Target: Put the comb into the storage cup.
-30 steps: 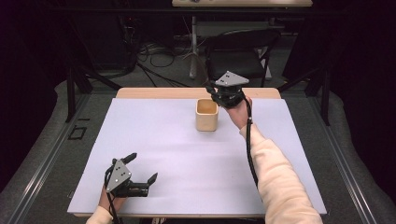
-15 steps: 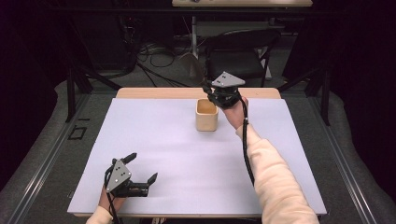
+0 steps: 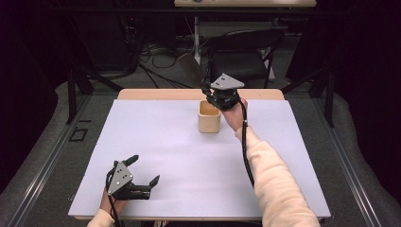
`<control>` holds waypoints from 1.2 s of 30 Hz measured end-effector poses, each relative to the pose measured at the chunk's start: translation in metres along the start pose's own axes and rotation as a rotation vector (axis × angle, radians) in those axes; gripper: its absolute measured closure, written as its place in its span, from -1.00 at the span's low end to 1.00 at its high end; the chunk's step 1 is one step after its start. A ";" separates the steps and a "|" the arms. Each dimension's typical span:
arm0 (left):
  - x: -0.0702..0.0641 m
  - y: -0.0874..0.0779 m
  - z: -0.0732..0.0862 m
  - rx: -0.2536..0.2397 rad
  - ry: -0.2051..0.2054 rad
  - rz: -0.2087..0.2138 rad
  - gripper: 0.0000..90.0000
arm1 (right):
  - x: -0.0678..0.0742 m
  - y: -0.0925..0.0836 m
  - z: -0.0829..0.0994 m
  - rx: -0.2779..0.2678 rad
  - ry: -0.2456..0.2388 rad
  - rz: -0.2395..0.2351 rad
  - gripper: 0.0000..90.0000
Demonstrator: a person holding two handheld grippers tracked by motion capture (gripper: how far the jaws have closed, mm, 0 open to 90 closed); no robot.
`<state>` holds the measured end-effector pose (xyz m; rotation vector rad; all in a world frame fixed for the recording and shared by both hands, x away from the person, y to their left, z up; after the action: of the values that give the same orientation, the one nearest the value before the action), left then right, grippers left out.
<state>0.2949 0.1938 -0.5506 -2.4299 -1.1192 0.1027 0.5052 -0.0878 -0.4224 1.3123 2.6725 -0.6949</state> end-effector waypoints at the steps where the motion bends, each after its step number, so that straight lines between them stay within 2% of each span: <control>1: 0.000 0.000 0.000 0.000 0.000 0.001 -1.00 | 0.001 0.001 0.000 0.000 -0.003 -0.001 0.59; 36: 0.000 0.000 0.000 -0.001 0.002 0.001 -1.00 | 0.009 0.016 0.011 0.032 0.004 -0.025 0.60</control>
<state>0.2948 0.1941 -0.5504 -2.4306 -1.1176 0.1007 0.5111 -0.0776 -0.4406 1.2908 2.6968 -0.7417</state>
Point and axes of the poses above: each handheld gripper's, and its own axes: y roughly forward along the jaws, z roughly out of its underside, x roughly to its left, the point moved 4 cm from there along y, roughly forward along the jaws, and after that the axes turned 8 degrees about x, right-handed, at the moved point
